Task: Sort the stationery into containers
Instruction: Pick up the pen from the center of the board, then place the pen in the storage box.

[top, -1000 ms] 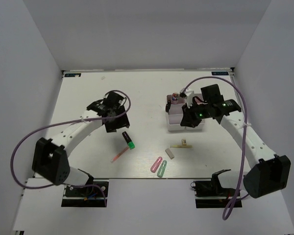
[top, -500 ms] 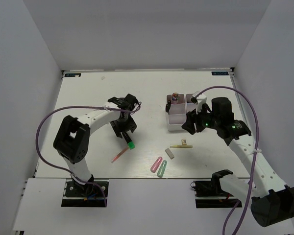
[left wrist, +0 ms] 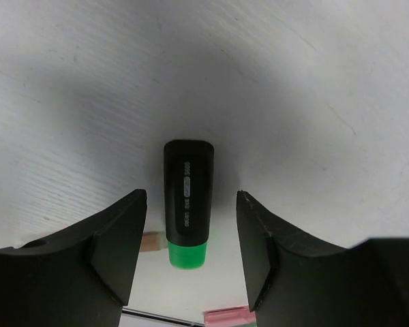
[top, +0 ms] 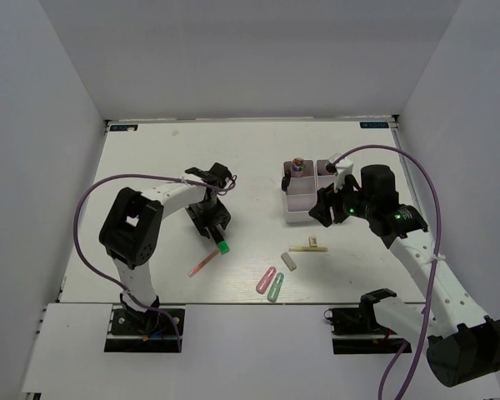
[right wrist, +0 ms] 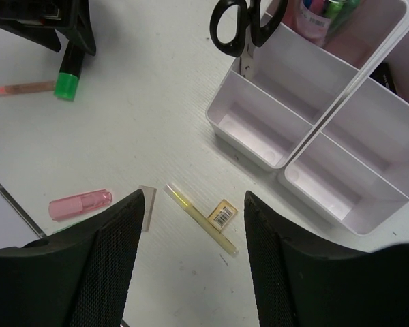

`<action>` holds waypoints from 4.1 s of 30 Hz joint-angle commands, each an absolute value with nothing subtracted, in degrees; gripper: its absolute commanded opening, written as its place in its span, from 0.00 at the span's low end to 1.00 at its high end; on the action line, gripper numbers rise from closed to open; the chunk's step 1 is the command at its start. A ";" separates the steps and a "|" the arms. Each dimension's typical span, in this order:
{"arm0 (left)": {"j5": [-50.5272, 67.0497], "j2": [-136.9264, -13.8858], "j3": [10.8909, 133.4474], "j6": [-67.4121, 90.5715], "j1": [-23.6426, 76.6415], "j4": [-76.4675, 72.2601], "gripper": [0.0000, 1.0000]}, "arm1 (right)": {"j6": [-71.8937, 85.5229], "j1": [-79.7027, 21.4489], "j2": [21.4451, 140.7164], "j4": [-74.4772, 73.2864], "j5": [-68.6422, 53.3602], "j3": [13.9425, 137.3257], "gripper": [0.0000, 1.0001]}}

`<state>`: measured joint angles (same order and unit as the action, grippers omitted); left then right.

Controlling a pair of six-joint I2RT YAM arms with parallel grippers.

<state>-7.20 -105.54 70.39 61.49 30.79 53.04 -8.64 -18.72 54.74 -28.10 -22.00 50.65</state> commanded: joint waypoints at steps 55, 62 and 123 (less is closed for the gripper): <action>14.92 -119.70 119.71 20.83 45.26 12.41 0.00 | -5.80 -9.76 52.03 -9.67 26.61 43.95 0.00; 17.93 -126.38 122.51 21.62 44.56 4.13 0.00 | -4.13 -8.70 52.29 -8.44 27.51 43.16 0.00; 14.85 -137.02 122.79 12.66 44.56 -1.49 0.00 | -5.36 -7.82 54.05 -7.56 24.70 41.92 0.00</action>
<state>15.79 -138.34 122.80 13.52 44.60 -1.28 -5.13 -7.92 54.06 -10.24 24.64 42.19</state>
